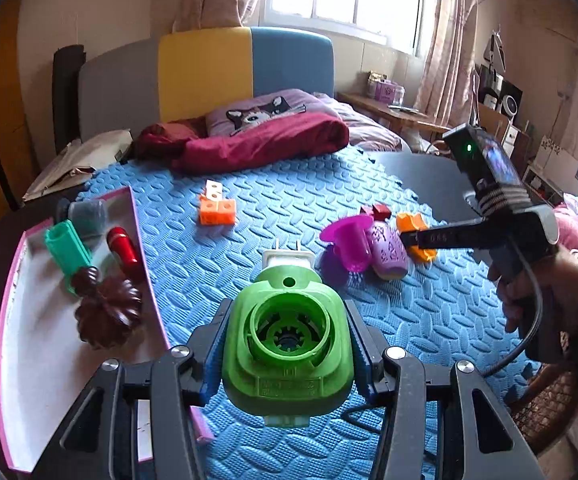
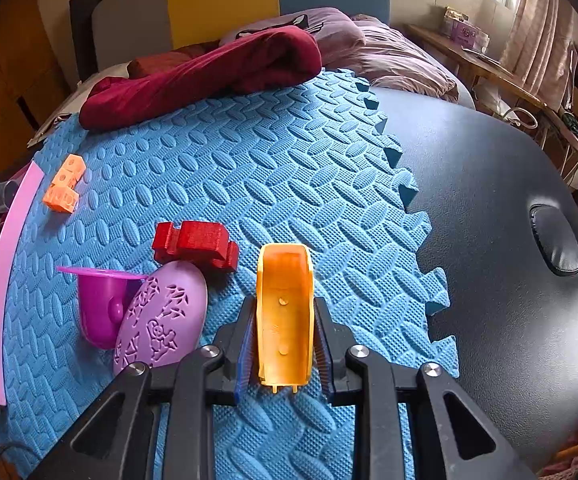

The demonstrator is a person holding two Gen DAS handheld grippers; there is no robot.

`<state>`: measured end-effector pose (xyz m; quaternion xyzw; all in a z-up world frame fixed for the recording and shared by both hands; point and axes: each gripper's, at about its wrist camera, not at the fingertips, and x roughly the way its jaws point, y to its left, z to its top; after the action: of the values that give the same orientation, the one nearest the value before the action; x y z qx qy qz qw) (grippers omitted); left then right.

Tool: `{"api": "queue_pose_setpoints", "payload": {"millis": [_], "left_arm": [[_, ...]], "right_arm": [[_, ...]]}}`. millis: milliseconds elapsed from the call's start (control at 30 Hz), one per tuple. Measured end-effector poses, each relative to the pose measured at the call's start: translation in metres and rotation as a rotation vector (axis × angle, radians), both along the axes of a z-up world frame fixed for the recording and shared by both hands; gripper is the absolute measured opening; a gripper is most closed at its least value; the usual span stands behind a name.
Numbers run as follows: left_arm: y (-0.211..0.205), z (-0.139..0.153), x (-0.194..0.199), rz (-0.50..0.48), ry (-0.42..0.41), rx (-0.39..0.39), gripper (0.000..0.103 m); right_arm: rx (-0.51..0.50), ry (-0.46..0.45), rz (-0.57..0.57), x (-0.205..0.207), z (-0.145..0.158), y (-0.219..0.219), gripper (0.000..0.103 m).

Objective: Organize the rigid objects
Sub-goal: 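Carry the green plug piece toward the tray with the left gripper while the right gripper holds the orange scoop, then lower the green plug piece into the tray and open the left gripper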

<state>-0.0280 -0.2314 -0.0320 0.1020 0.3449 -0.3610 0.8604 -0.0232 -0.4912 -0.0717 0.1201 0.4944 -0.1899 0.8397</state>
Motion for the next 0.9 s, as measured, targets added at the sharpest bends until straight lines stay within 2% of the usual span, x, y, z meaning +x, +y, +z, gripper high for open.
{"api": "queue_pose_setpoints", "payload": {"millis": [267, 900], "left_arm": [[0.016, 0.022, 0.001, 0.046, -0.036, -0.006, 0.052], [0.068, 0.050, 0.016, 0.169, -0.037, -0.061, 0.052]], "right_arm": [[-0.018, 0.001, 0.010, 0.001, 0.001, 0.001, 0.026], [-0.035, 0.007, 0.016, 0.001, 0.001, 0.003, 0.026]]}}
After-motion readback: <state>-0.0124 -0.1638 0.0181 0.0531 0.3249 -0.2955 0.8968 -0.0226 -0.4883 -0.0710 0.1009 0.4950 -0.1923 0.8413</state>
